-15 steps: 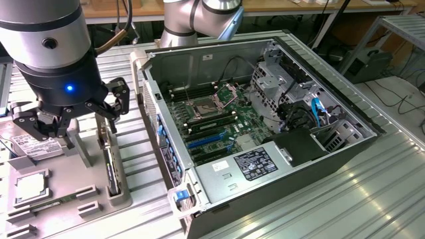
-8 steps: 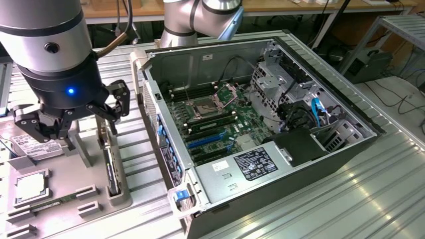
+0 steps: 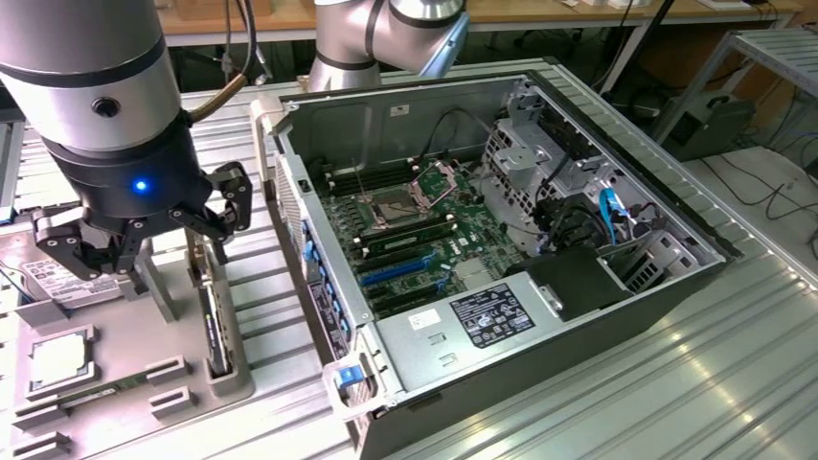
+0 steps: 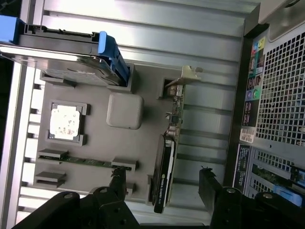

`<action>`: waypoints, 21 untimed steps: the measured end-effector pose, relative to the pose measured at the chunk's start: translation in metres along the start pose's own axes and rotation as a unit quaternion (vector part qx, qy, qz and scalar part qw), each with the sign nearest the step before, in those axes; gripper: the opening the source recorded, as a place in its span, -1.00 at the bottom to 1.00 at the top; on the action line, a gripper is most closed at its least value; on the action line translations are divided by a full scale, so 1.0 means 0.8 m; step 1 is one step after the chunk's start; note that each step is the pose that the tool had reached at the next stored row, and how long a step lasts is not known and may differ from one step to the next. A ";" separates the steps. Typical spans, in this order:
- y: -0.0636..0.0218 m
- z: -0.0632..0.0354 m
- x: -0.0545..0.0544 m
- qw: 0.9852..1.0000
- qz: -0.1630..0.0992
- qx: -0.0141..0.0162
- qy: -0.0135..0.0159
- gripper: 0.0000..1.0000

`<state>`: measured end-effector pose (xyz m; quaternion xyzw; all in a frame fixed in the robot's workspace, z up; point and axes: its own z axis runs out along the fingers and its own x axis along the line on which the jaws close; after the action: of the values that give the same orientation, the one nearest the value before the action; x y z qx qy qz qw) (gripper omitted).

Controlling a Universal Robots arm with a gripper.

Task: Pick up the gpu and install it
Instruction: 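Pick up the gpu and move the gpu toward the slot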

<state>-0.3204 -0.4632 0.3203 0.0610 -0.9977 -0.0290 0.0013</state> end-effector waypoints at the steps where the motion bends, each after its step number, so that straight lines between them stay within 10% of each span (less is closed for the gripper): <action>1: 0.000 0.001 0.000 1.000 0.006 0.000 0.000 0.44; 21: -0.002 0.030 -0.001 1.000 0.015 0.000 -0.001 0.44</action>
<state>-0.3198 -0.4632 0.2960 0.0459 -0.9985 -0.0290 0.0009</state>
